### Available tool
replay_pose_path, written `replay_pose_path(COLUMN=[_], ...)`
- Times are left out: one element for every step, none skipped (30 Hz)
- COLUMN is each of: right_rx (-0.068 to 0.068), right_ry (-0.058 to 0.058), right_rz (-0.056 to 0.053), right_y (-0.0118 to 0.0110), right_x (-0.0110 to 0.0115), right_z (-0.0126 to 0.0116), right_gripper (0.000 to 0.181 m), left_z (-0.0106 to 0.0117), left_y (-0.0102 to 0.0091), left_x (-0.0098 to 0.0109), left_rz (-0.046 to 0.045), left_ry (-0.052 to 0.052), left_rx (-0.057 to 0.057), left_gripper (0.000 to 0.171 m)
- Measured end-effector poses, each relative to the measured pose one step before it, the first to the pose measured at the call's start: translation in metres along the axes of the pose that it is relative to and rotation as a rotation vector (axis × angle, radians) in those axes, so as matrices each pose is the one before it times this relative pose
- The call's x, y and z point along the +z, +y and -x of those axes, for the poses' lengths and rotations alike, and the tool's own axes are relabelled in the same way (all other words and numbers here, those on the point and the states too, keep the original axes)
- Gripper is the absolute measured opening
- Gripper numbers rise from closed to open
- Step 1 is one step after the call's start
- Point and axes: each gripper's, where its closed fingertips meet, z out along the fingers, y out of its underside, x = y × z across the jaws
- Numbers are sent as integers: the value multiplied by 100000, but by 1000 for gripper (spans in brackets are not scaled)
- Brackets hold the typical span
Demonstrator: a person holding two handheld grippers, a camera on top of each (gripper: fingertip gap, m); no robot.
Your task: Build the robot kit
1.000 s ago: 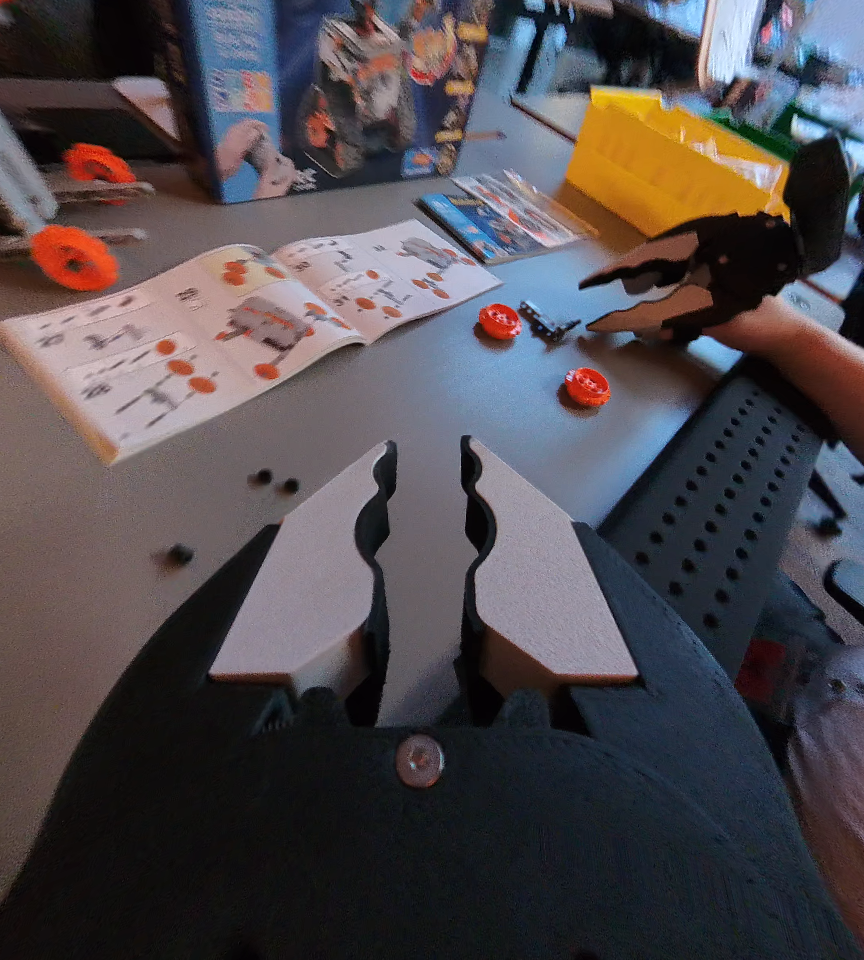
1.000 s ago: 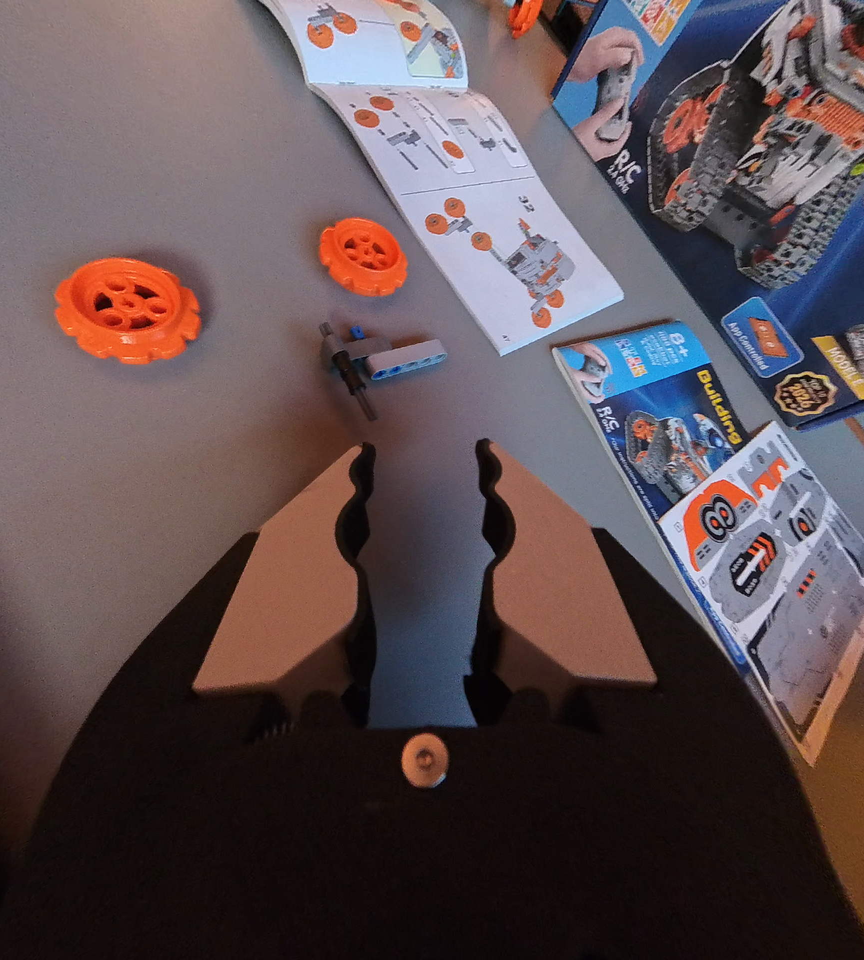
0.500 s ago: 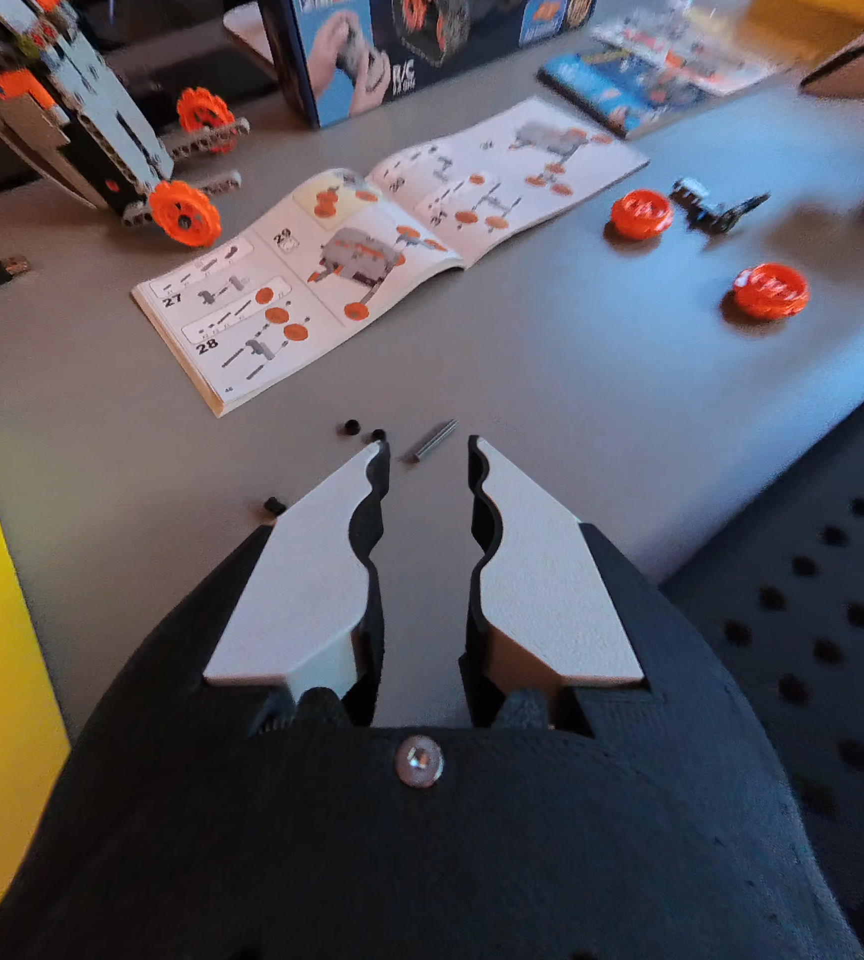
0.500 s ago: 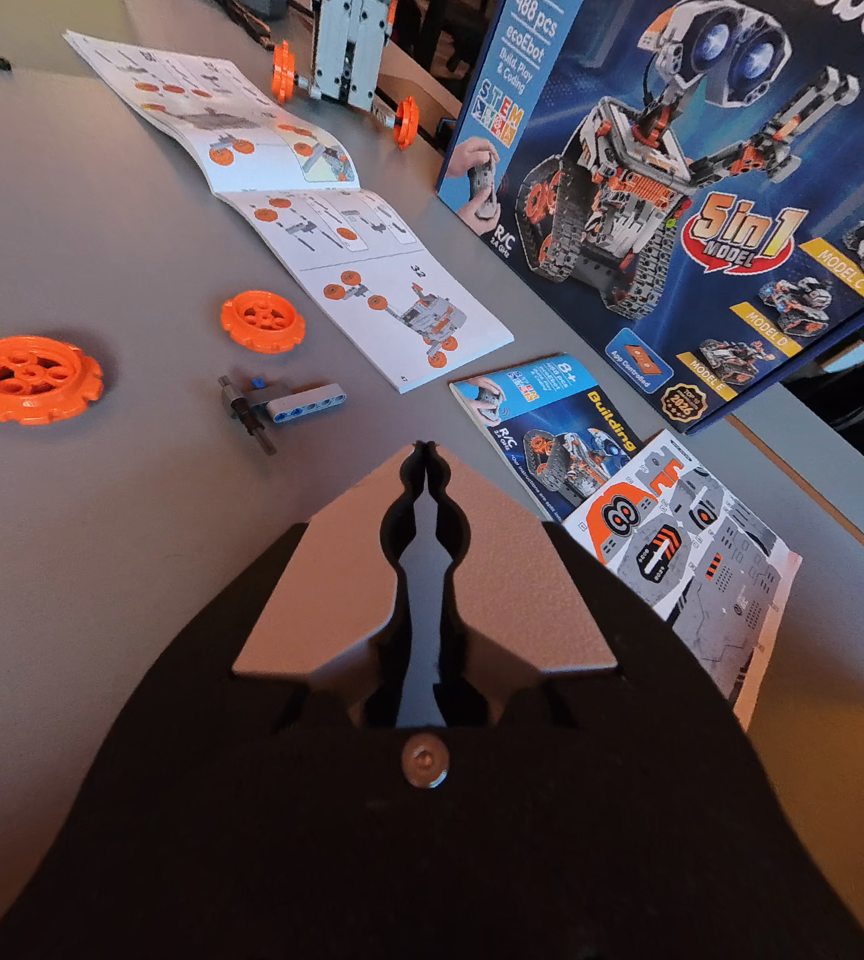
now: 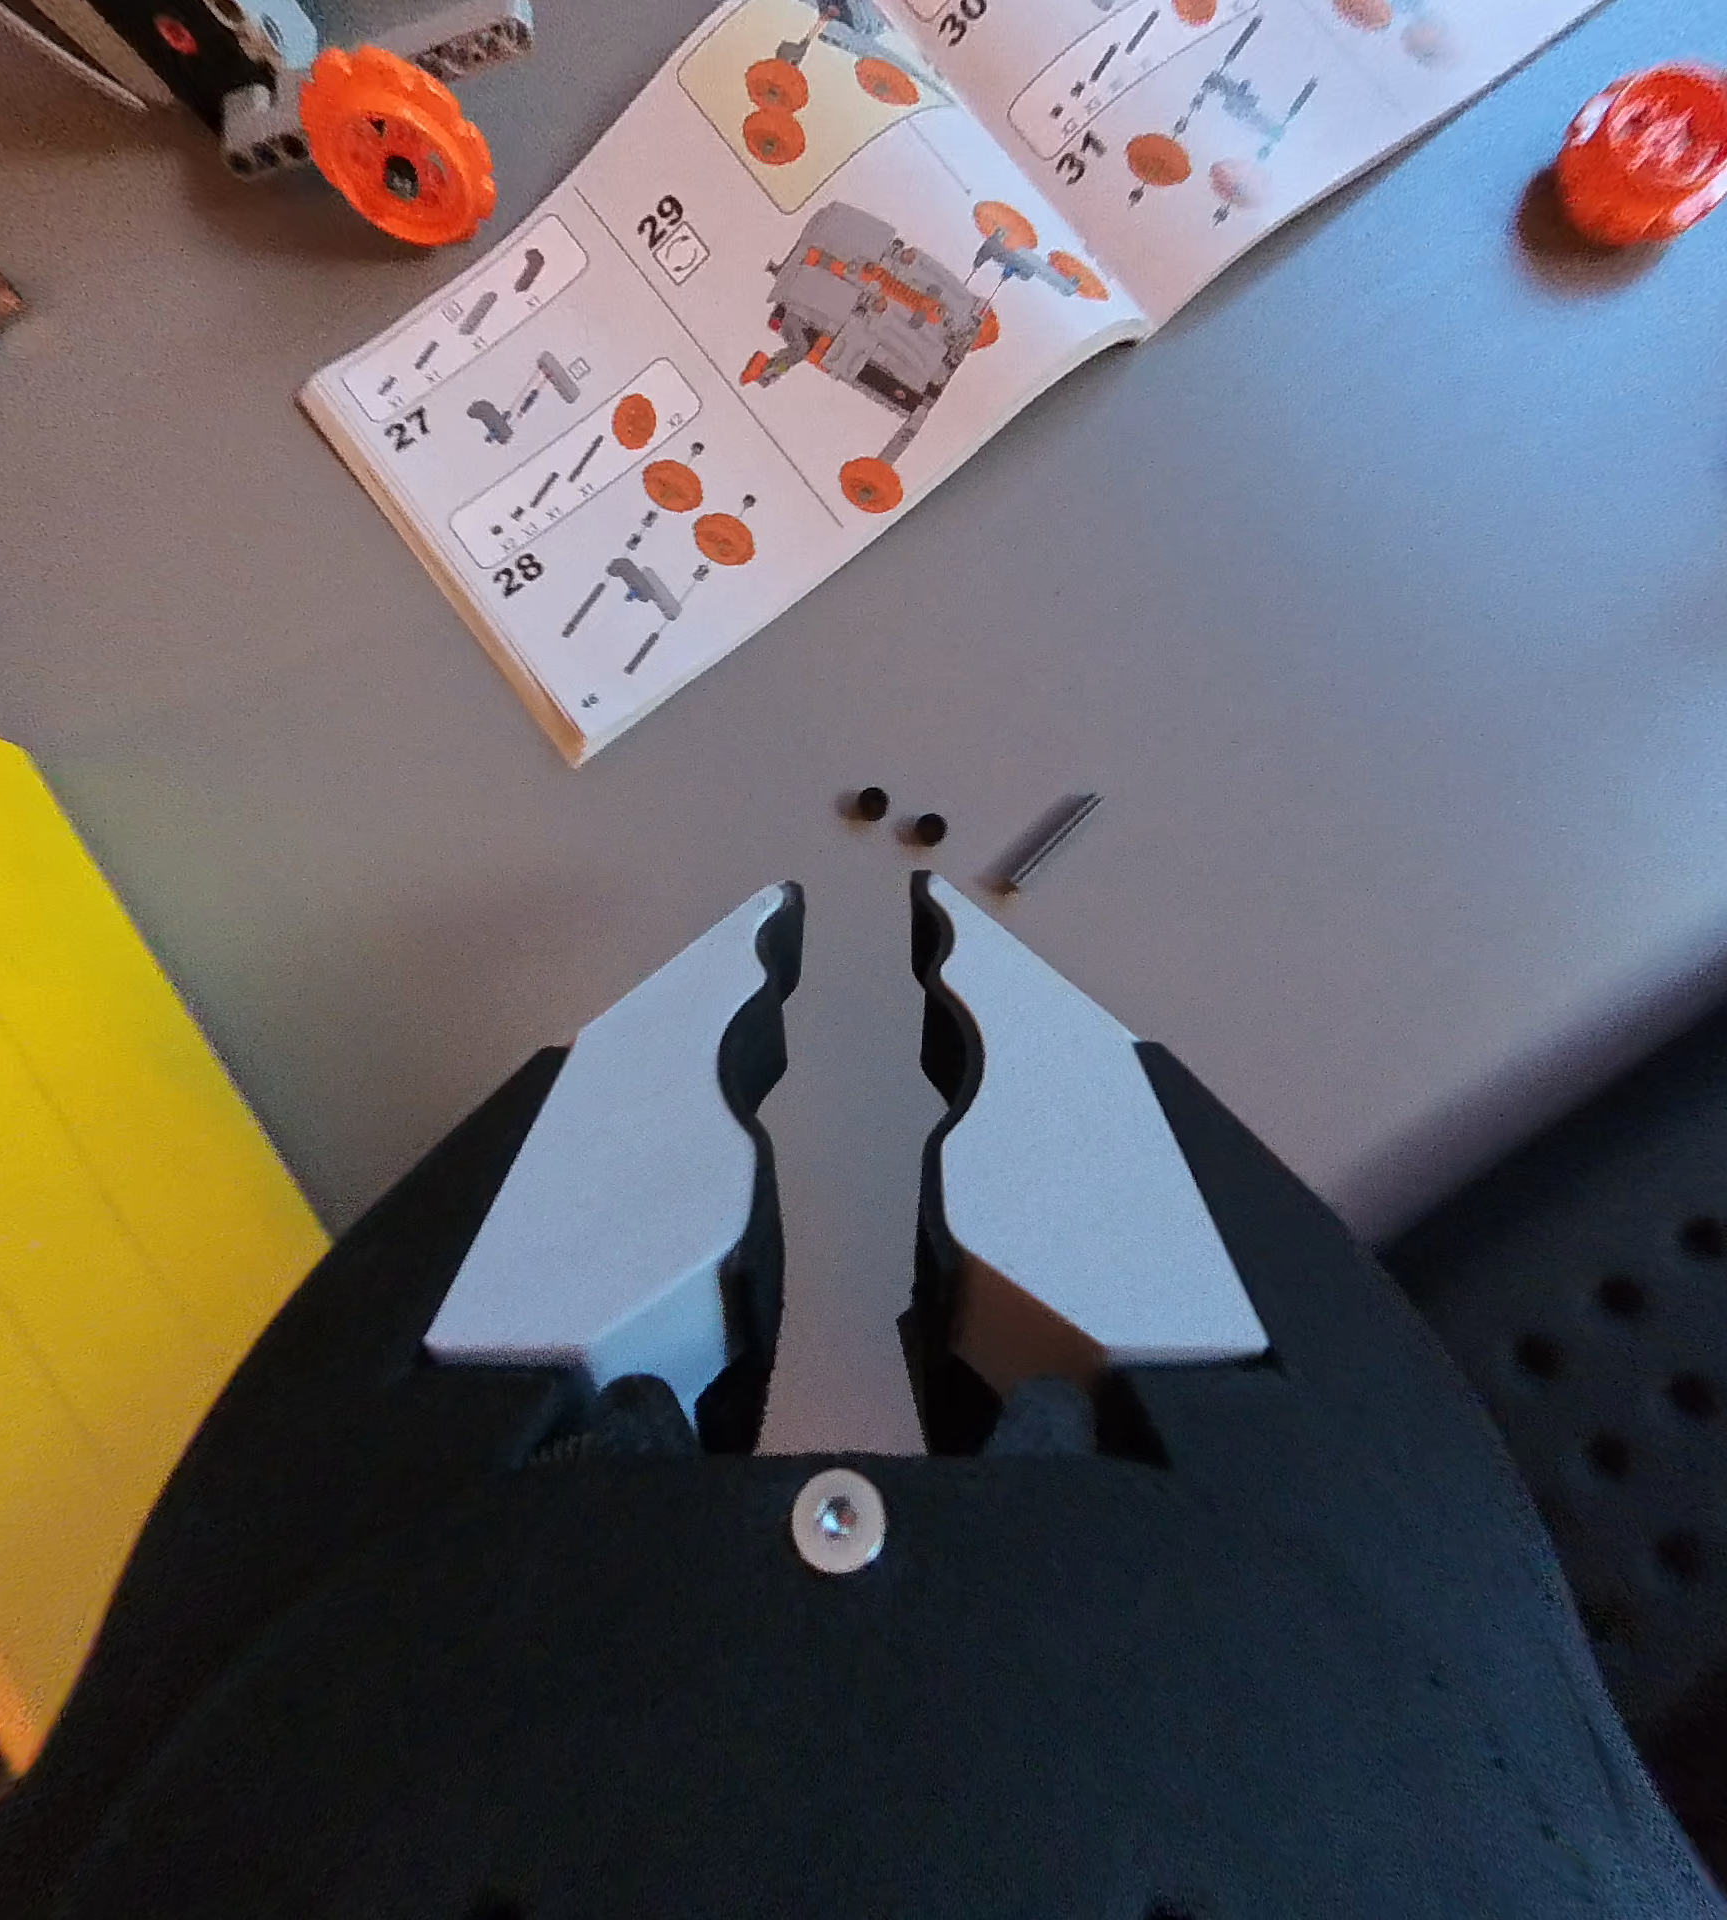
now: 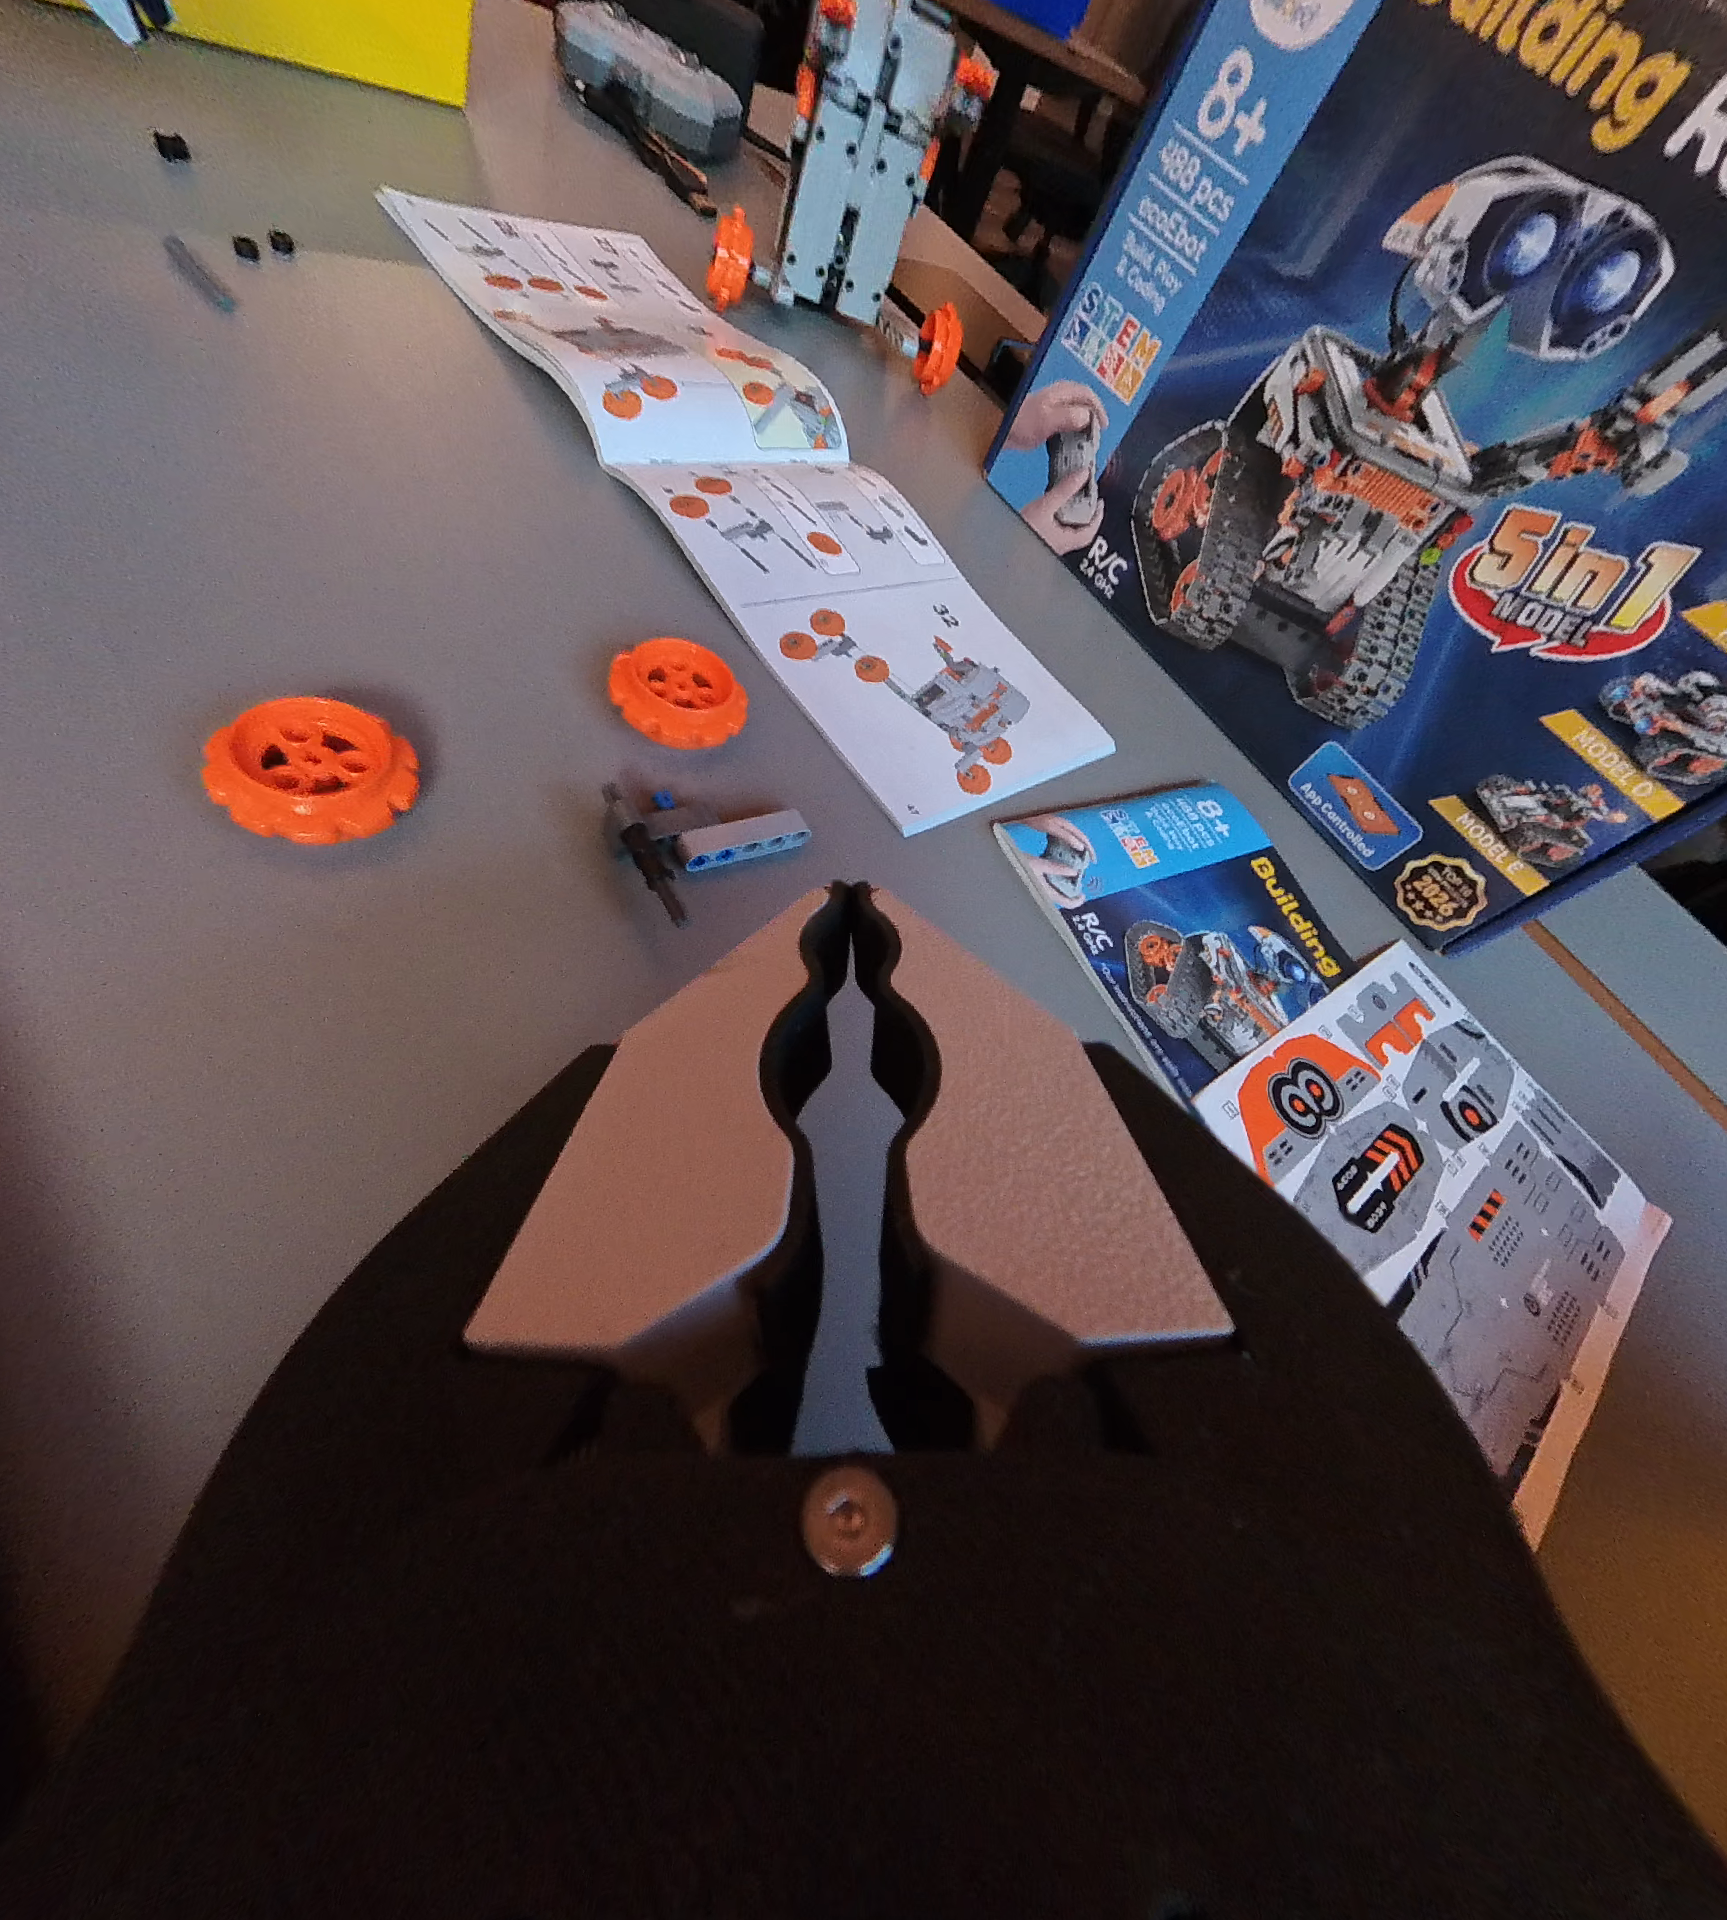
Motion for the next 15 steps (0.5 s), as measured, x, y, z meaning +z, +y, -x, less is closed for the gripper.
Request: replay_pose_path(right_rx=[-855,-36,343,-28,-148,-544,-1502,-1933,-1173,370,1154,242,148,1408,1212], right_ry=[654,292,-1001,-2016,-2475,-1056,-237,-580,-1917,-5502,-7265,-4898,-3475,-3272,-3584], right_rz=[-630,709,776,526,958,1425,1179,824,888,1706,3378,3425,2419,881,-2124], right_y=[-116,58,72,25,67,127,76,38,115,388,765,819,606,94,-400], right_x=[-69,-6,53,90,156,177,148,143,210,340,419,430,408,240,126], right_z=[-62,-44,170,371,475,308,259,266,370,748,869,406,123,29,65], right_gripper=[0,0,0,0,0,0,0,0,0,0,0,0,13,21,28], left_z=[-355,-373,-340,-138,8,12,-83,-193,-214,-264,-422,-605,-812,-969,-1031], left_y=[-319,-319,-114,-10,-77,-279,-512,-696,-879,-1027,-1212,-1421,-1594,-1691,-1649], left_x=[-131,-67,19,116,152,138,129,80,19,-47,-108,-120,-94,12,183], left_rz=[-722,-555,866,1644,1317,278,-960,-1640,-2404,-2698,-2794,-2993,-3096,-3412,-3371], left_ry=[2846,2386,1778,396,-553,-590,119,1034,1249,1659,2486,3108,3584,3663,3689], left_rx=[-3839,-2776,-1385,-149,509,706,559,492,554,253,-244,-205,664,1846,2688], left_gripper=[17,16,16,16,16,16,16,16,16,16,16,17,18,18,19])
